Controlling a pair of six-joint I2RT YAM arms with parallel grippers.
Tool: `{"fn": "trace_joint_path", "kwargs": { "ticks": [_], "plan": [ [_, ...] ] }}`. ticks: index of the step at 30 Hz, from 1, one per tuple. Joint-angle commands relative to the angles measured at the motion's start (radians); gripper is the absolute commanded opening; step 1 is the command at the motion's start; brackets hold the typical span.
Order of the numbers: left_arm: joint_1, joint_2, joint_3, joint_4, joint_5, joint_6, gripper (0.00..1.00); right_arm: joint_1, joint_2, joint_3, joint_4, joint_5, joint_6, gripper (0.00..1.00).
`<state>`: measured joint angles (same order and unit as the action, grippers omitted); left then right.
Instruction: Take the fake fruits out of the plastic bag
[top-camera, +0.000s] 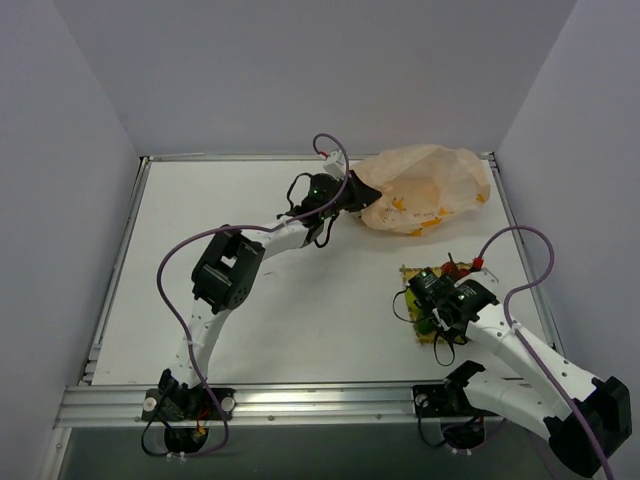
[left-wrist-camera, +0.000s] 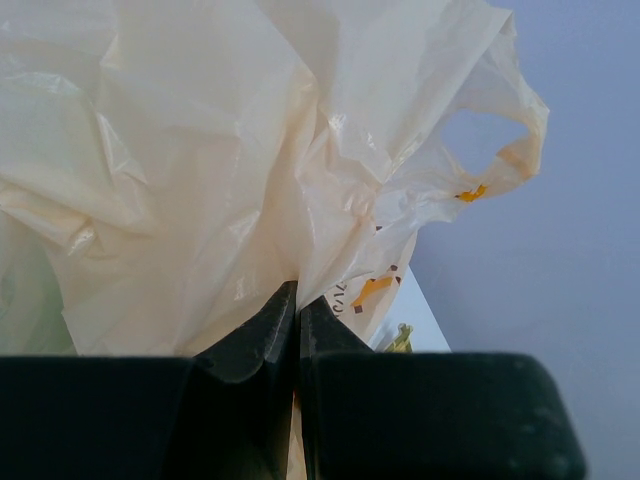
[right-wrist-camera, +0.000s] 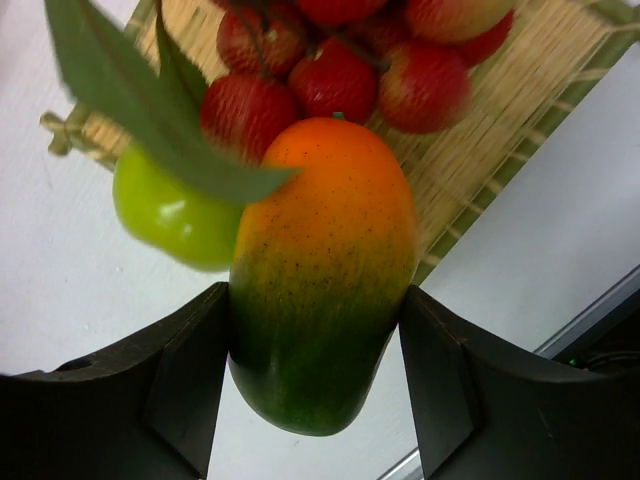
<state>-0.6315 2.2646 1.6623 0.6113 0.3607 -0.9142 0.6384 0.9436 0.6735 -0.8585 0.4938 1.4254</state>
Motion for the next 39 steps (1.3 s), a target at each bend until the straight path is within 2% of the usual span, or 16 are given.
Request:
{"fn": "trace_joint_path", "kwargs": {
  "ticks": [1,3,4,10,13,20,25,28,29,31,32,34,35,39],
  "plan": [
    [0.015,-0.004,0.048,0.088,0.024,-0.043,0.02,-0.075,-0.022,0.020,-0.019,0.088,-0.051,0.49],
    [0.018,0.001,0.048,0.096,0.027,-0.049,0.02,-0.082,-0.002,0.024,-0.019,0.085,-0.057,0.52],
    [0.018,0.004,0.048,0.097,0.029,-0.054,0.02,-0.082,0.007,0.028,-0.019,0.083,-0.063,0.60],
    [0.024,0.010,0.048,0.105,0.032,-0.064,0.02,-0.082,0.052,0.054,-0.019,0.034,-0.111,0.75],
    [0.026,0.009,0.044,0.108,0.032,-0.064,0.02,-0.083,0.028,0.060,-0.019,0.022,-0.137,0.85],
    [0.024,-0.002,0.036,0.113,0.035,-0.063,0.02,-0.053,-0.005,0.176,-0.050,0.019,-0.194,0.84],
    [0.024,-0.016,0.022,0.122,0.035,-0.069,0.02,0.093,0.035,0.300,-0.062,0.078,-0.180,0.82],
    [0.024,-0.030,0.011,0.123,0.034,-0.071,0.02,0.138,0.105,0.385,-0.004,0.140,-0.294,0.67],
    [0.024,-0.034,0.010,0.123,0.034,-0.071,0.02,0.138,0.121,0.411,0.065,0.156,-0.337,0.43],
    [0.024,-0.049,0.002,0.122,0.035,-0.074,0.02,0.135,0.164,0.420,0.172,0.164,-0.507,0.23],
    [0.024,-0.056,-0.002,0.122,0.035,-0.072,0.02,0.132,0.176,0.423,0.270,0.176,-0.563,0.07],
    [0.024,-0.074,-0.015,0.117,0.032,-0.071,0.02,0.078,0.222,0.434,0.361,0.175,-0.708,0.00],
    [0.024,-0.080,-0.018,0.114,0.030,-0.071,0.02,0.045,0.231,0.434,0.468,0.149,-0.759,0.00],
    [0.023,-0.102,-0.019,0.088,0.021,-0.068,0.02,-0.179,0.264,0.362,0.714,-0.094,-0.902,0.00]
  ]
}}
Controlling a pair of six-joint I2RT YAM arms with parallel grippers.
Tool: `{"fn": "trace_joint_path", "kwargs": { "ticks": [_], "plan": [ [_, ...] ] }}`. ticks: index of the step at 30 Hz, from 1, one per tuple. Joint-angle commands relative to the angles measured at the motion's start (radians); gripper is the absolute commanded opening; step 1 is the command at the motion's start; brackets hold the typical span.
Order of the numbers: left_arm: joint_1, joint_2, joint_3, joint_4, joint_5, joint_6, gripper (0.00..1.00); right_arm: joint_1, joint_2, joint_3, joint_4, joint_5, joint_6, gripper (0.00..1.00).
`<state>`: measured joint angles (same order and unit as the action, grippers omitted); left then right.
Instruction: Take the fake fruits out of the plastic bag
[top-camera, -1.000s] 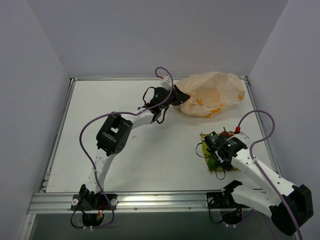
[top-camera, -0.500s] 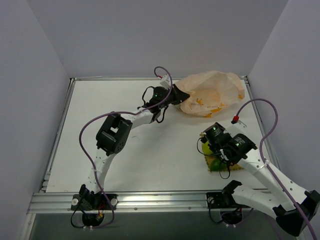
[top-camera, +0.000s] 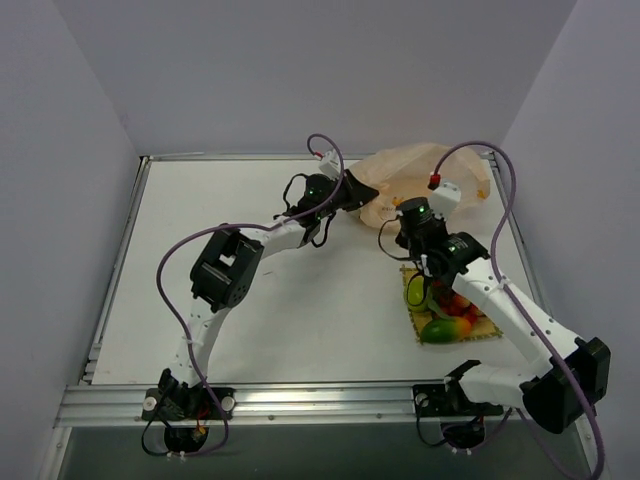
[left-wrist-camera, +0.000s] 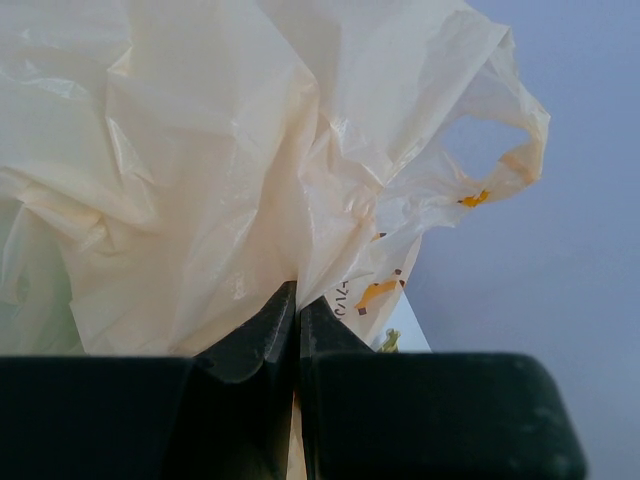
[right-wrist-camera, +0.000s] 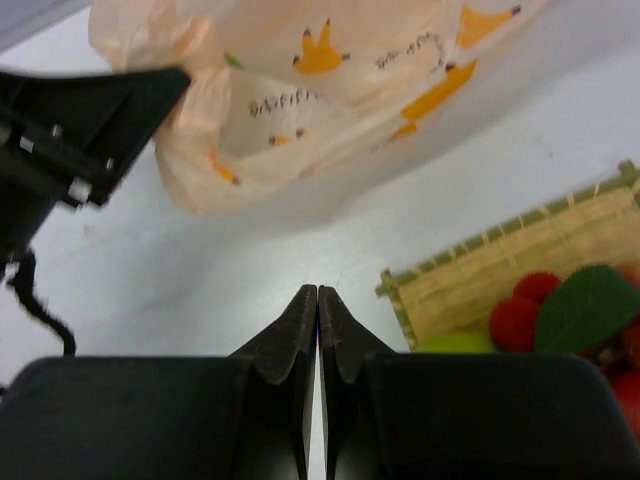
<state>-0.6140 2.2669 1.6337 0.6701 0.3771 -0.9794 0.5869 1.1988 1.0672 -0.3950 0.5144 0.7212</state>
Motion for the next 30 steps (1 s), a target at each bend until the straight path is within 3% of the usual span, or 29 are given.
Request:
{"fn": "trace_joint_path", "kwargs": {
  "ticks": [1,5,15,20,23,28,30],
  "plan": [
    [0.005,-0.107,0.009,0.023,0.000,-0.001,0.02,-0.166,0.021,-0.041,0.284,-0.185,-0.213,0.00],
    [0.000,-0.116,0.000,-0.001,-0.010,0.010,0.02,-0.291,0.132,-0.033,0.433,-0.301,-0.279,0.00],
    [0.000,-0.202,-0.130,-0.122,-0.086,0.105,0.02,-0.369,0.487,0.069,0.702,-0.591,-0.316,0.03],
    [0.003,-0.216,-0.166,-0.201,-0.167,0.172,0.03,-0.372,0.570,0.097,0.792,-0.642,-0.336,0.13],
    [0.010,-0.211,-0.175,-0.224,-0.202,0.182,0.19,-0.372,0.620,0.106,0.826,-0.688,-0.336,0.21],
    [0.016,-0.178,-0.130,-0.308,-0.256,0.232,0.62,-0.363,0.657,0.057,0.864,-0.726,-0.324,0.26],
    [0.017,-0.150,-0.088,-0.345,-0.262,0.252,0.68,-0.360,0.669,0.040,0.892,-0.734,-0.313,0.26]
  ]
}}
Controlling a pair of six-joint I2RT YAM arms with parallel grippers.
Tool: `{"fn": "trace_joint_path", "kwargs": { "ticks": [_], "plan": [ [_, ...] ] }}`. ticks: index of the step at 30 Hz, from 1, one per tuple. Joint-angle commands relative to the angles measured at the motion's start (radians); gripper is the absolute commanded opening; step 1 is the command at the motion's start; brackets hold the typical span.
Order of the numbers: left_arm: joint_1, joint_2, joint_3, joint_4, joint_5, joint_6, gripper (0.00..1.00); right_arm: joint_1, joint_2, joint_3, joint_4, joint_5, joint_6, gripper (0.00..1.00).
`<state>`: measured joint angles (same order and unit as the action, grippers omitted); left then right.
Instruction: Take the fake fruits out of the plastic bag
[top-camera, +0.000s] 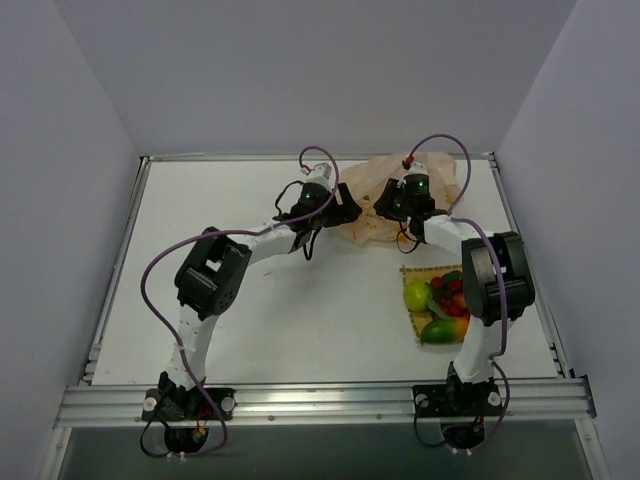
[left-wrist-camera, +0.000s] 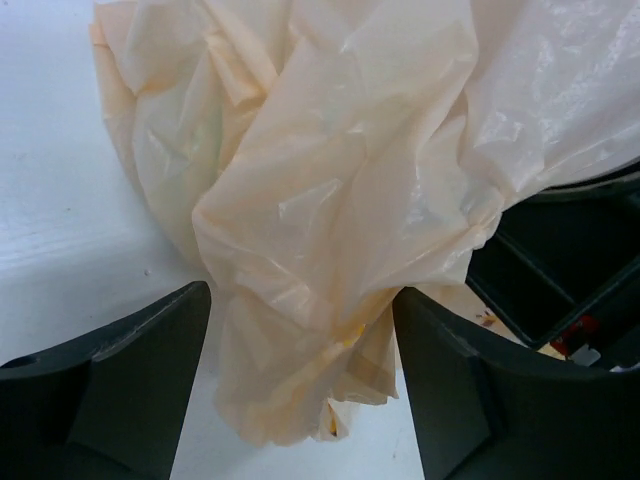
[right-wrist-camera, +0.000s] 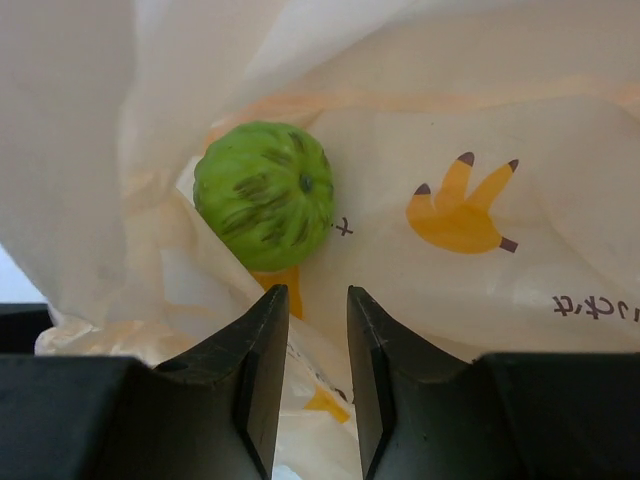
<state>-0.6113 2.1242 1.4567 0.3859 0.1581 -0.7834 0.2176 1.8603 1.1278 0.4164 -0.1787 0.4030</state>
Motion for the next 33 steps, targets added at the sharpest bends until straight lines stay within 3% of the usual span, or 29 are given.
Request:
{"fn": "trace_joint_path", "kwargs": {
  "ticks": [1,3,11,14,18,19,21,26,33],
  "plan": [
    [0.013,0.000,0.102,-0.070,-0.046,0.059,0.73,0.011,0.013,-0.028,0.084,-0.045,0.010,0.26],
    [0.015,0.020,0.134,-0.090,-0.040,0.072,0.75,0.012,0.019,-0.051,0.108,-0.068,0.032,0.26],
    [0.015,0.091,0.247,-0.166,-0.042,0.107,0.77,0.032,0.005,-0.121,0.147,-0.105,0.069,0.09],
    [0.015,0.125,0.295,-0.199,-0.045,0.115,0.70,0.034,-0.030,-0.152,0.154,-0.113,0.071,0.08],
    [0.019,0.131,0.288,-0.186,-0.054,0.110,0.36,0.032,-0.067,-0.174,0.160,-0.133,0.071,0.07],
    [0.022,0.128,0.283,-0.182,-0.057,0.108,0.18,0.032,-0.070,-0.178,0.159,-0.130,0.072,0.07],
    [0.027,0.115,0.261,-0.163,-0.054,0.110,0.04,0.026,-0.076,-0.177,0.154,-0.114,0.074,0.08],
    [0.039,0.089,0.209,-0.113,-0.019,0.111,0.02,0.005,-0.081,-0.114,0.111,-0.061,0.056,0.22],
    [0.059,0.097,0.180,-0.013,0.089,0.023,0.02,0.005,0.019,0.016,0.065,-0.031,-0.004,0.57]
  ]
}}
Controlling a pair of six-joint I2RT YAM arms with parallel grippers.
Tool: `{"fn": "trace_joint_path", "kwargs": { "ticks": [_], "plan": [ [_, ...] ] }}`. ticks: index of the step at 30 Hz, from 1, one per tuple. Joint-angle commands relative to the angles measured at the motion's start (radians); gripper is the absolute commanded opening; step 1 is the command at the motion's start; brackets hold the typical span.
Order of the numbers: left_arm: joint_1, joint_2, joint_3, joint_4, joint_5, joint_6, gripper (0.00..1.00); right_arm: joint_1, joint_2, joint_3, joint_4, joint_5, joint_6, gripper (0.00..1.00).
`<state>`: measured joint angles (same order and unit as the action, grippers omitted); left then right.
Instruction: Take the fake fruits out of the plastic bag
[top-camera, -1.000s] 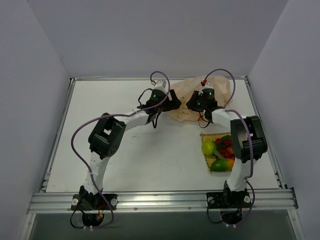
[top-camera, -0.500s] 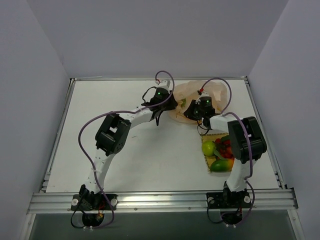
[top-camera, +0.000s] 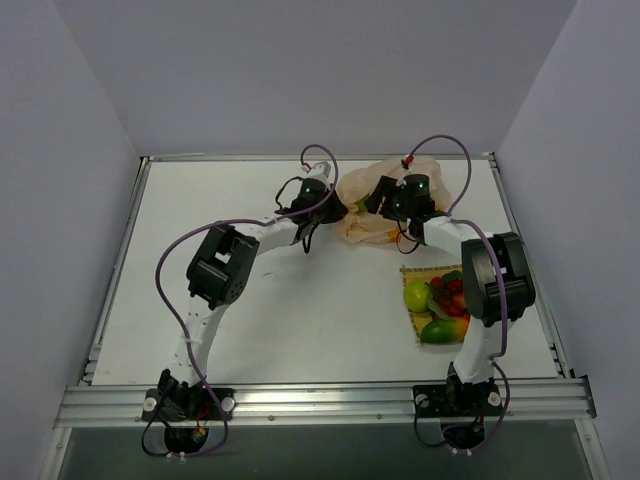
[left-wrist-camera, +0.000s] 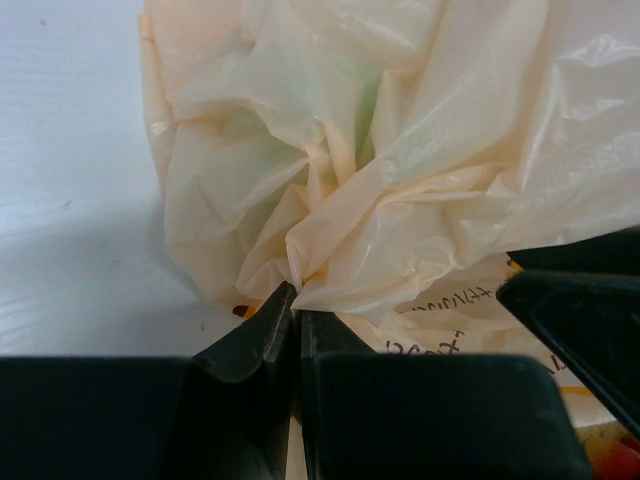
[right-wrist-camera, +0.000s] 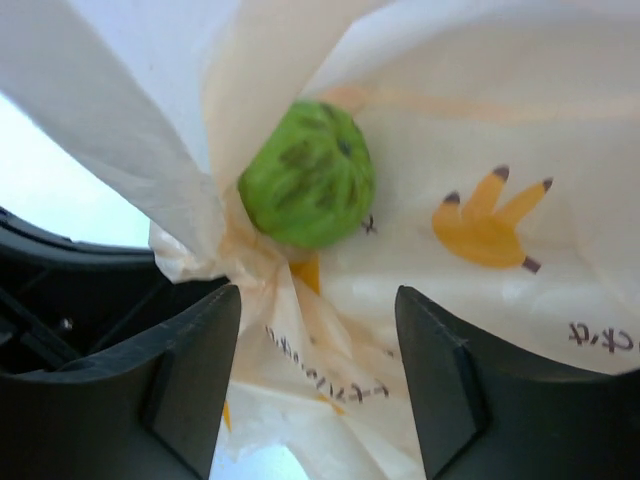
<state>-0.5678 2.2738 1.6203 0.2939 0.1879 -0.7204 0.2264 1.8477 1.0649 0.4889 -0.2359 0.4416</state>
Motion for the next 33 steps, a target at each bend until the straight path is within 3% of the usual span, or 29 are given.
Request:
{"fn": "trace_joint_path", "kwargs": {
  "ticks": [1,4,15,27,29,31,32,33],
  "plan": [
    [0.014,-0.054,0.016,0.079,0.064,-0.040,0.02,-0.002,0.042,0.093,-0.013,0.027,-0.055,0.60],
    [0.020,-0.065,0.012,0.094,0.084,-0.043,0.02,-0.001,0.082,0.151,-0.016,0.006,-0.084,0.71],
    [0.046,-0.068,-0.003,0.091,0.107,-0.040,0.02,-0.012,0.309,0.457,-0.187,-0.189,-0.268,0.80],
    [0.069,-0.086,-0.037,0.074,0.110,-0.025,0.02,-0.010,0.470,0.529,0.114,-0.385,-0.067,0.90],
    [0.072,-0.094,-0.046,0.070,0.105,-0.020,0.02,-0.007,0.484,0.532,0.151,-0.381,-0.026,0.86],
    [0.075,-0.100,-0.054,0.067,0.102,-0.017,0.02,-0.002,0.475,0.527,0.172,-0.341,-0.026,0.71],
    [0.078,-0.103,-0.053,0.065,0.102,-0.016,0.02,0.001,0.467,0.524,0.172,-0.329,-0.029,0.50],
    [0.078,-0.103,-0.053,0.067,0.102,-0.016,0.02,0.001,0.458,0.514,0.162,-0.312,-0.033,0.39]
  ]
}}
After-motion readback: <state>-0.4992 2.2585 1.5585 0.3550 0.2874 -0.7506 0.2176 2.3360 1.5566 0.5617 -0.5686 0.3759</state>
